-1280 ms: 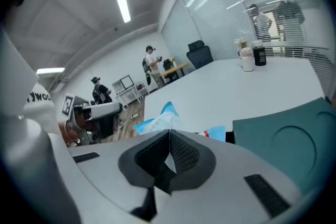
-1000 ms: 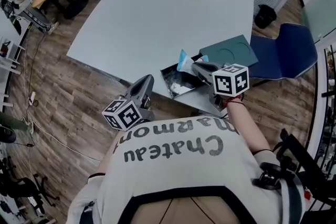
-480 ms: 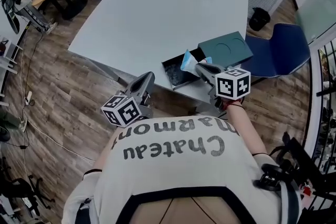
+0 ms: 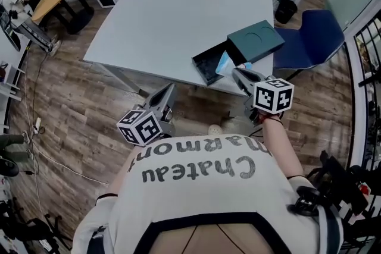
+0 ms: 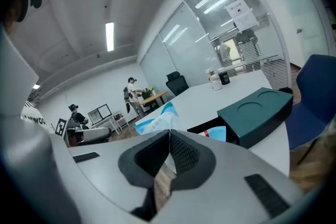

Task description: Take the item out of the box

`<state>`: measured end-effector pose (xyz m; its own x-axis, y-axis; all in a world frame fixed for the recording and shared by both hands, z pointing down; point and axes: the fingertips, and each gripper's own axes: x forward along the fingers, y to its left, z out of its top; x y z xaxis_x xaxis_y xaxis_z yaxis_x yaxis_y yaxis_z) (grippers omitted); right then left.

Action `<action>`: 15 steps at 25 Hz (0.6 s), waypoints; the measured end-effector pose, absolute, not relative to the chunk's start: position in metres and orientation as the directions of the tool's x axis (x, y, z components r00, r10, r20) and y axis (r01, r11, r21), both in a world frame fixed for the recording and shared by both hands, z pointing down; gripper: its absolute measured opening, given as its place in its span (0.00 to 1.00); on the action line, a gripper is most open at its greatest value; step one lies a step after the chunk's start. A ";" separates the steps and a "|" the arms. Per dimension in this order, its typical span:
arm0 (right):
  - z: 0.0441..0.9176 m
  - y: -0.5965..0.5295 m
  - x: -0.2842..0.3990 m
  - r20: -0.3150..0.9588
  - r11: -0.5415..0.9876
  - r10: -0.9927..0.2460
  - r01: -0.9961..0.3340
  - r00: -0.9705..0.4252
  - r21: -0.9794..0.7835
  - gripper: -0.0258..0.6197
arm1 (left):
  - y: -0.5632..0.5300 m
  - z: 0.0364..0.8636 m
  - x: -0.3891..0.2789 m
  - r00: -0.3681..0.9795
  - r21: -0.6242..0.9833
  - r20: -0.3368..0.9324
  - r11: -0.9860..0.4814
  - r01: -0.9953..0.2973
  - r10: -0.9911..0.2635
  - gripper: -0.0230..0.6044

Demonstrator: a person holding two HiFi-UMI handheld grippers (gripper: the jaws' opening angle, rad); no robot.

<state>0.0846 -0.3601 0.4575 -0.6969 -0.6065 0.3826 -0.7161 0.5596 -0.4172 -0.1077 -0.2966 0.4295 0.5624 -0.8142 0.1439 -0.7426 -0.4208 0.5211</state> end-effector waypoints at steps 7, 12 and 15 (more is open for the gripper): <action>0.429 -0.288 0.086 0.269 0.489 -0.706 -0.726 -0.655 -0.484 0.05 | -0.239 0.426 -0.126 0.621 0.539 0.147 -0.464 -0.703 -0.770 0.06; 0.428 -0.239 0.086 0.236 0.453 -0.738 -0.724 -0.632 -0.520 0.05 | -0.212 0.431 -0.125 0.666 0.549 0.156 -0.496 -0.672 -0.729 0.06; 0.433 -0.216 0.087 0.245 0.433 -0.752 -0.739 -0.611 -0.516 0.05 | -0.199 0.436 -0.122 0.686 0.561 0.160 -0.507 -0.655 -0.709 0.06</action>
